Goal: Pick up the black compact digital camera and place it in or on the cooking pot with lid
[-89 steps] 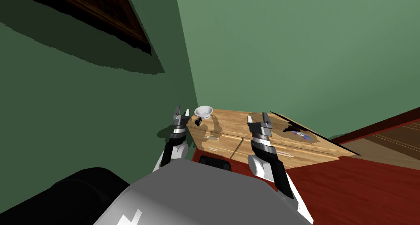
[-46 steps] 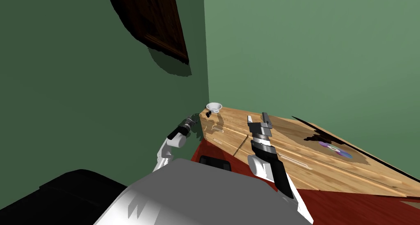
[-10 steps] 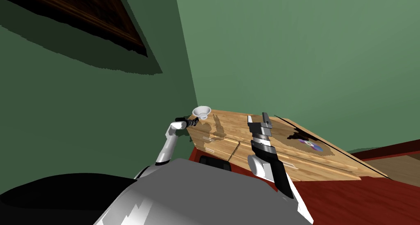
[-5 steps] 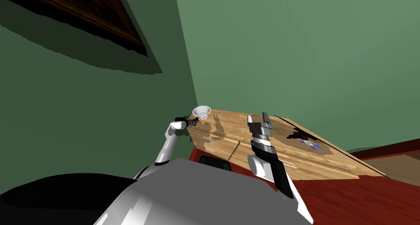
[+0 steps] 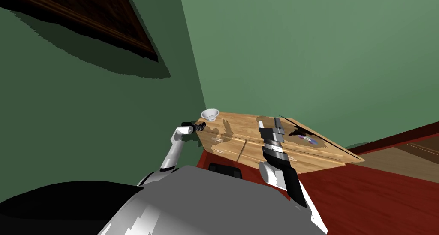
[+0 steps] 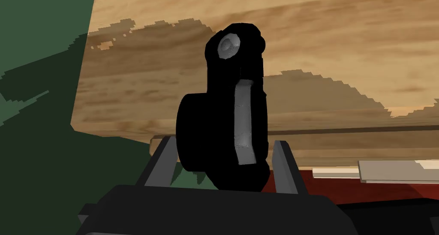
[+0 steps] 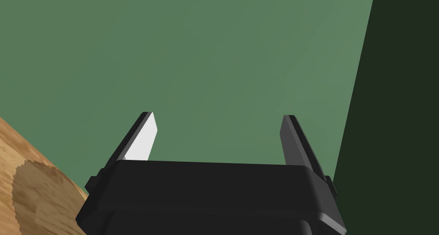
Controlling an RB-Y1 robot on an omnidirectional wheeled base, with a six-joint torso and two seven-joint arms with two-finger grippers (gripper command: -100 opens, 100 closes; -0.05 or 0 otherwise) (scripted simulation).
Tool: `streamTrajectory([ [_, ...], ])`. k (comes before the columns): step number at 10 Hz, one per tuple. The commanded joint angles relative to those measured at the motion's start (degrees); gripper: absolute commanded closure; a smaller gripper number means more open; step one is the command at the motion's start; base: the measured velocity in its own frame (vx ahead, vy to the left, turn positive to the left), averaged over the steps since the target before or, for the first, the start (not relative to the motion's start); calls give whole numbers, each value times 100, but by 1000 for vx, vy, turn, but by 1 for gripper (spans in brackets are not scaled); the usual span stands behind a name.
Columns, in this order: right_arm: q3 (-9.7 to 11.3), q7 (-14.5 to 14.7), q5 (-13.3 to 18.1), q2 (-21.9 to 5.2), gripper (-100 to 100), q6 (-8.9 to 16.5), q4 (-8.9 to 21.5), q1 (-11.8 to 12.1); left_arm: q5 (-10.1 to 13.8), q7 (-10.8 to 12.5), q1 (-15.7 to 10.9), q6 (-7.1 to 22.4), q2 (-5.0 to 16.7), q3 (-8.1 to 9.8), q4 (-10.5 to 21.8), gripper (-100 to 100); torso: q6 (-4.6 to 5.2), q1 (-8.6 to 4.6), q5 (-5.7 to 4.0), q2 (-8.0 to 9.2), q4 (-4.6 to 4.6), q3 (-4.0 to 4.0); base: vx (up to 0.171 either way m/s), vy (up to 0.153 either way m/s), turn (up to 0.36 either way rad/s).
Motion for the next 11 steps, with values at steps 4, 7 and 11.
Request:
streamTrajectory([
  [4,0,0,0,0,0,0,0,0,-229,-243,-125,190,553,246,336,100,1,10,-3,-11,-9,-10,-184,-54,-124],
  [7,0,0,0,0,0,0,0,0,-415,-445,-303,251,1008,443,642,100,8,-16,-18,-7,-5,-5,-173,-83,-169],
  [11,0,0,0,0,0,0,0,1,-665,-747,-571,338,1632,649,1022,100,13,-35,-30,-25,-4,-13,-126,-111,-188],
])
